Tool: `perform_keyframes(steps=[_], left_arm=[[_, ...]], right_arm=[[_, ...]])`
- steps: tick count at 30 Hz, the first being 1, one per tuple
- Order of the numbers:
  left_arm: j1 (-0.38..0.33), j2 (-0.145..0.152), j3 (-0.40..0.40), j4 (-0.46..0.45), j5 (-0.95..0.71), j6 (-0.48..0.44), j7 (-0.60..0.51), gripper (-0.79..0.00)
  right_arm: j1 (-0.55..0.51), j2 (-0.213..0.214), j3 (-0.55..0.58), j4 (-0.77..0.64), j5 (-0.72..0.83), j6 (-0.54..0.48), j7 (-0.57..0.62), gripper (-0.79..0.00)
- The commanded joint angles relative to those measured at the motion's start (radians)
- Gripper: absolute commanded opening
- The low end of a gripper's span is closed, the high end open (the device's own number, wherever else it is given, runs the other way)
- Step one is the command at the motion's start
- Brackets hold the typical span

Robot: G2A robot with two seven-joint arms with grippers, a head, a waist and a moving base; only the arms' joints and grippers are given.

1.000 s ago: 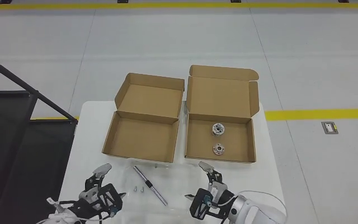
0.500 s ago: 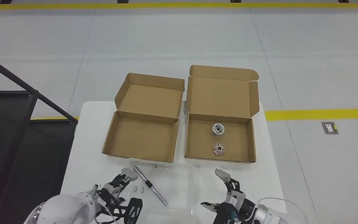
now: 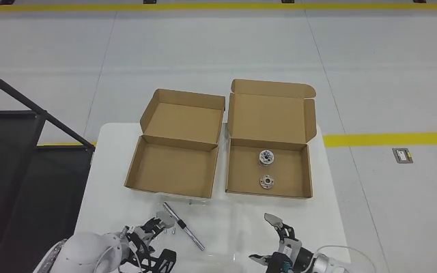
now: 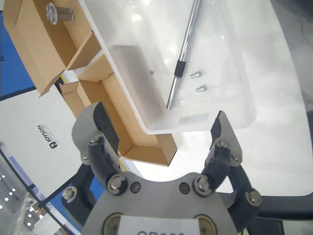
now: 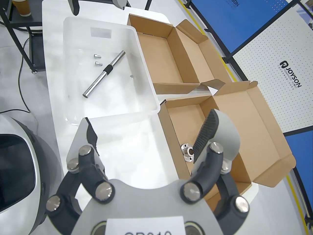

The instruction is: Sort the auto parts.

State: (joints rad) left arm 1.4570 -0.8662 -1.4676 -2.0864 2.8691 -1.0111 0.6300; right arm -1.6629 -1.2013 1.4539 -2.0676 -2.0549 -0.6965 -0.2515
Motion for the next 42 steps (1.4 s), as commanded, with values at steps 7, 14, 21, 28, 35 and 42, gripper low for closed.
perform_keyframes(steps=[7,14,21,28,35,42], left_arm=[[-0.226,0.006,0.193,0.187,0.019,-0.001,0.020,0.000],[-0.386,0.011,0.359,0.287,0.034,-0.001,0.064,-0.271],[-0.457,0.030,0.457,0.335,0.068,-0.001,0.087,-0.292],[-0.528,0.028,0.539,0.408,0.006,-0.001,0.052,-0.351],[-0.612,0.012,0.643,0.475,-0.073,-0.001,-0.013,-0.376],[-0.701,-0.005,0.765,0.555,-0.128,-0.001,-0.068,-0.363]], right_arm=[[0.000,0.000,0.000,0.000,0.000,0.000,0.000,0.000],[0.000,0.000,0.000,0.000,0.000,0.000,0.000,0.000],[0.000,0.000,0.000,0.000,0.000,0.000,0.000,0.000],[0.000,0.000,0.000,0.000,0.000,0.000,0.000,0.000],[0.000,0.000,0.000,0.000,0.000,0.000,0.000,0.000],[0.000,0.000,0.000,0.000,0.000,0.000,0.000,0.000]])
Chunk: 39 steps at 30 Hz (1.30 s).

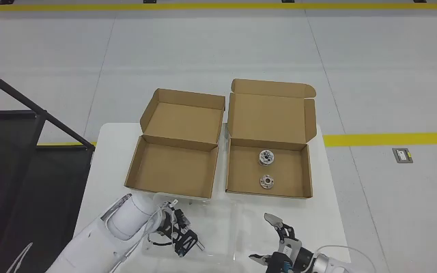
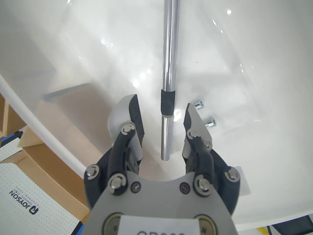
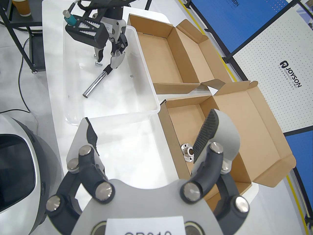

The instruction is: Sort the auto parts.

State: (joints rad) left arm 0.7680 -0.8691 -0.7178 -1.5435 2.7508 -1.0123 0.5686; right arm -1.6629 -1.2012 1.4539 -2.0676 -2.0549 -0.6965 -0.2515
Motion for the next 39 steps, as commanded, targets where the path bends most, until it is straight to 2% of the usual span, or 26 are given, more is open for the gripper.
perform_keyframes(steps=[1,3,6,14,21,22,24,26,29,34,37,39], left_arm=[[-0.024,-0.005,0.029,0.023,-0.022,0.000,-0.015,-0.366],[-0.045,-0.011,0.053,0.044,-0.054,0.000,-0.031,-0.369],[-0.072,-0.019,0.087,0.070,-0.098,0.000,-0.066,-0.425],[-0.133,-0.030,0.171,0.121,-0.198,0.000,-0.130,-0.434],[-0.185,-0.034,0.247,0.153,-0.262,0.000,-0.162,-0.486],[-0.191,-0.035,0.257,0.157,-0.271,0.000,-0.166,-0.514],[-0.205,-0.035,0.274,0.161,-0.289,0.000,-0.176,-0.730],[-0.217,-0.035,0.290,0.165,-0.306,0.000,-0.187,-0.785],[-0.233,-0.033,0.307,0.167,-0.334,0.000,-0.206,-0.785],[-0.243,-0.012,0.306,0.110,-0.377,0.000,-0.242,-0.785],[-0.231,0.020,0.280,0.029,-0.398,0.000,-0.273,-0.785],[-0.210,0.052,0.231,-0.039,-0.427,0.000,-0.305,-0.785]], right_arm=[[0.000,0.000,0.000,0.000,0.000,0.000,0.000,0.000],[0.000,0.000,0.000,0.000,0.000,0.000,0.000,0.000],[0.000,0.000,0.000,0.000,0.000,0.000,0.000,0.000],[0.000,0.000,0.000,0.000,0.000,0.000,0.000,0.000],[0.000,0.000,0.000,0.000,0.000,0.000,0.000,0.000],[0.000,0.000,0.000,0.000,0.000,0.000,0.000,0.000],[0.000,0.000,0.000,0.000,0.000,0.000,0.000,0.000],[0.000,0.000,0.000,0.000,0.000,0.000,0.000,0.000],[0.000,0.000,0.000,0.000,0.000,0.000,0.000,0.000],[0.000,0.000,0.000,0.000,0.000,0.000,0.000,0.000],[0.000,0.000,0.000,0.000,0.000,0.000,0.000,0.000],[0.000,0.000,0.000,0.000,0.000,0.000,0.000,0.000]])
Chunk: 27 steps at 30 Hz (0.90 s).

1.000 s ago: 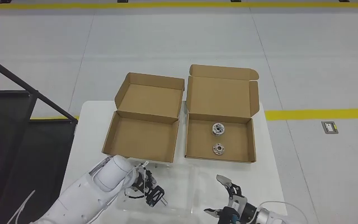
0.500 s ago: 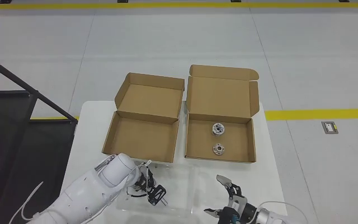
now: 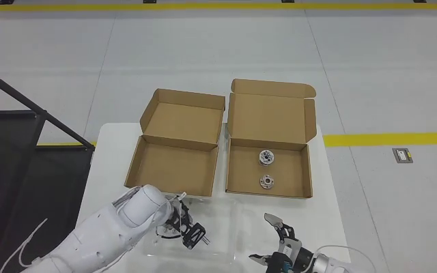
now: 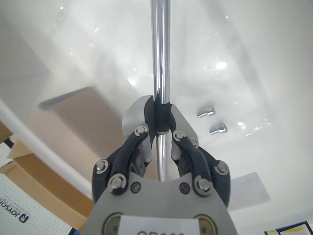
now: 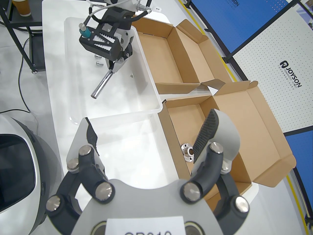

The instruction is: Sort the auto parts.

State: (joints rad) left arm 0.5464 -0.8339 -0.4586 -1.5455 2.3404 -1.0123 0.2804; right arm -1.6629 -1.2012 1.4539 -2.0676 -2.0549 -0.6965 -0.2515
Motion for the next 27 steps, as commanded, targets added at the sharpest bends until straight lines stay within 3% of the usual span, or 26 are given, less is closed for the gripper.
perform_keyframes(steps=[1,5,8,10,14,18,19,27], left_arm=[[0.030,0.034,-0.063,-0.076,-0.036,0.000,-0.040,-0.785],[0.154,0.112,-0.253,-0.224,-0.149,0.040,-0.100,-0.785],[0.276,0.169,-0.419,-0.294,-0.232,0.129,-0.105,-0.785],[0.365,0.201,-0.545,-0.302,-0.294,0.239,-0.096,-0.785],[0.568,0.247,-0.774,-0.296,-0.432,0.471,0.012,-0.785],[0.741,0.268,-0.944,-0.291,-0.526,0.607,0.081,-0.785],[0.766,0.270,-0.963,-0.299,-0.529,0.611,0.081,-0.785],[0.766,0.270,-0.963,-0.299,-0.529,0.611,0.081,-0.785]], right_arm=[[0.000,0.000,0.000,0.000,0.000,0.000,0.000,0.000],[0.000,0.000,0.000,0.000,0.000,0.000,0.000,0.000],[0.000,0.000,0.000,0.000,0.000,0.000,0.000,0.000],[0.000,0.000,0.000,0.000,0.000,0.000,0.000,0.000],[0.000,0.000,0.000,0.000,0.000,0.000,0.000,0.000],[0.000,0.000,0.000,0.000,0.000,0.000,0.000,0.000],[0.000,0.000,0.000,0.000,0.000,0.000,0.000,0.000],[0.000,0.000,0.000,0.000,0.000,0.000,0.000,0.000]])
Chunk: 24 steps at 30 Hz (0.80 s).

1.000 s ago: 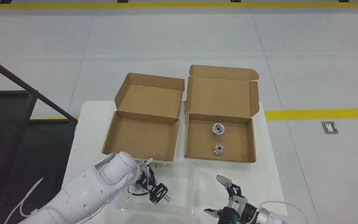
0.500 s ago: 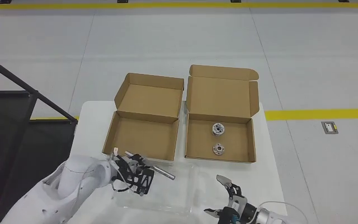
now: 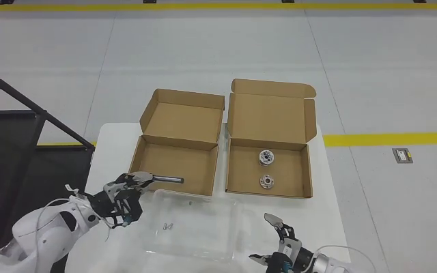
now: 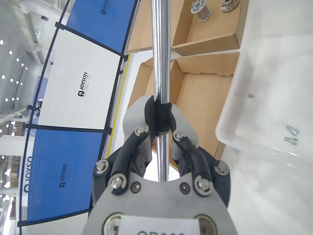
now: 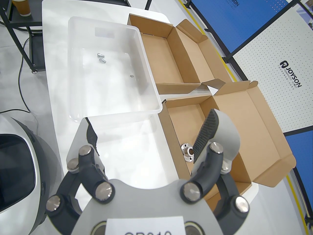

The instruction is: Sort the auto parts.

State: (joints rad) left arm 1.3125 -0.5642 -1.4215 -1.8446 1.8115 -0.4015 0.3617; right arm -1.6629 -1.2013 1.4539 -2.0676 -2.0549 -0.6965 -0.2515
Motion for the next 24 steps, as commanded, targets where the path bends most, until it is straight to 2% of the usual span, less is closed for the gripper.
perform_keyframes(steps=[1,5,10,17,19,24], left_arm=[[0.005,-0.002,0.009,0.008,-0.015,-0.014,-0.001,-0.785],[-0.081,-0.019,0.052,0.085,-0.100,-0.088,-0.066,-0.785],[-0.289,-0.066,0.190,0.217,-0.198,-0.176,-0.188,-0.785],[-0.596,-0.166,0.453,0.409,-0.227,-0.314,-0.301,-0.785],[-0.662,-0.198,0.529,0.454,-0.208,-0.349,-0.331,-0.785],[-0.789,-0.280,0.682,0.580,-0.172,-0.368,-0.398,-0.785]], right_arm=[[0.000,0.000,0.000,0.000,0.000,0.000,0.000,0.000],[0.000,0.000,0.000,0.000,0.000,0.000,0.000,0.000],[0.000,0.000,0.000,0.000,0.000,0.000,0.000,0.000],[0.000,0.000,0.000,0.000,0.000,0.000,0.000,0.000],[0.000,0.000,0.000,0.000,0.000,0.000,0.000,0.000],[0.000,0.000,0.000,0.000,0.000,0.000,0.000,0.000]])
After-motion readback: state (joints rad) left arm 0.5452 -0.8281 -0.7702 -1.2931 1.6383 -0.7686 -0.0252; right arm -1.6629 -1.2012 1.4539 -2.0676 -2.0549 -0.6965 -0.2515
